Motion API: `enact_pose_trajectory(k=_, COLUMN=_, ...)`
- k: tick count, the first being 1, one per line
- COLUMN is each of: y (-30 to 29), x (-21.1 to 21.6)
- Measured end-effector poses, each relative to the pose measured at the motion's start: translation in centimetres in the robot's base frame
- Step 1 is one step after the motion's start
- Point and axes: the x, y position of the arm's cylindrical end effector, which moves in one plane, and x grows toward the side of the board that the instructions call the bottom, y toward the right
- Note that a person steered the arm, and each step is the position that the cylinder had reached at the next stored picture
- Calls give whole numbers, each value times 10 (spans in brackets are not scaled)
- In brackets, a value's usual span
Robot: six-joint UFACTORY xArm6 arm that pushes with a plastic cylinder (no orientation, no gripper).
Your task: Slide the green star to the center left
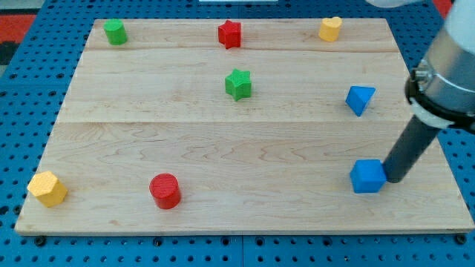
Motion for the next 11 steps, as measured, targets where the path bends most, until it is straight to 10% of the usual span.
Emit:
enact_pose_trajectory(k=5, y=-167, x=-220)
enact_pose_trajectory(k=7, y=-311, x=-175)
enact_pose_trajectory(k=11, y=-209, x=-118)
